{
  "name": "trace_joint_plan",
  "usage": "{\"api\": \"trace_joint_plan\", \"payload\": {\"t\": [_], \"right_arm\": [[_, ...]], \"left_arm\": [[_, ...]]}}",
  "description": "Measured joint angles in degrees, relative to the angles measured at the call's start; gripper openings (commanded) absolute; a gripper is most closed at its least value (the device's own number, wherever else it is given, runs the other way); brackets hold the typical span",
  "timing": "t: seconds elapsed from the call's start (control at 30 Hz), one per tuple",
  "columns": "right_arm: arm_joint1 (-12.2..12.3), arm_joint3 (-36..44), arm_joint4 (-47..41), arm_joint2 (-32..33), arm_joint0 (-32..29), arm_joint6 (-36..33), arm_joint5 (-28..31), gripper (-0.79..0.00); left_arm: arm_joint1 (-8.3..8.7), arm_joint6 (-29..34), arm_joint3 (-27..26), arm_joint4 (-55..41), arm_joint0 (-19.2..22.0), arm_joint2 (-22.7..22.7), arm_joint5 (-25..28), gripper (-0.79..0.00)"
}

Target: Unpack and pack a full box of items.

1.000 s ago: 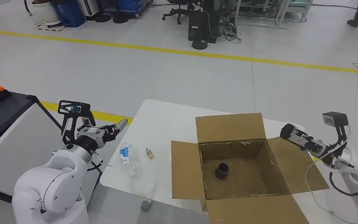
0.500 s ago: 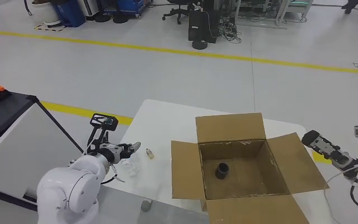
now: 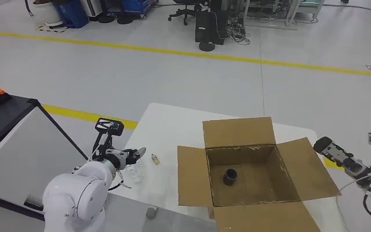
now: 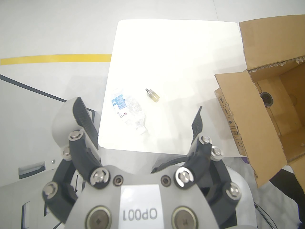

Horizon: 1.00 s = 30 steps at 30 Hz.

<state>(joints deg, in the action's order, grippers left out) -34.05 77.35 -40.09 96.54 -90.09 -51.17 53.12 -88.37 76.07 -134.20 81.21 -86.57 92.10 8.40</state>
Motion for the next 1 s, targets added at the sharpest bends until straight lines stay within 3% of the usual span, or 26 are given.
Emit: {"api": "trace_joint_plan", "payload": {"t": [0.13,0.27,0.57,0.8,1.0], "right_arm": [[0.0,0.0,0.0,0.0,0.0,0.0,0.0,0.0],[0.0,0.0,0.0,0.0,0.0,0.0,0.0,0.0],[0.0,0.0,0.0,0.0,0.0,0.0,0.0,0.0],[0.0,0.0,0.0,0.0,0.0,0.0,0.0,0.0],[0.0,0.0,0.0,0.0,0.0,0.0,0.0,0.0]], "left_arm": [[0.23,4.07,0.82,0.19,-0.02,-1.79,-3.58,0.0],[0.01,11.43,5.39,12.36,2.19,-7.85,-9.23,0.0],[-1.15,11.92,16.58,19.49,8.56,-16.16,-16.61,0.0],[-2.3,11.93,25.58,12.8,13.39,-16.27,-22.36,0.0],[-2.91,11.24,30.89,15.27,17.08,-15.72,-25.43,0.0]]}}
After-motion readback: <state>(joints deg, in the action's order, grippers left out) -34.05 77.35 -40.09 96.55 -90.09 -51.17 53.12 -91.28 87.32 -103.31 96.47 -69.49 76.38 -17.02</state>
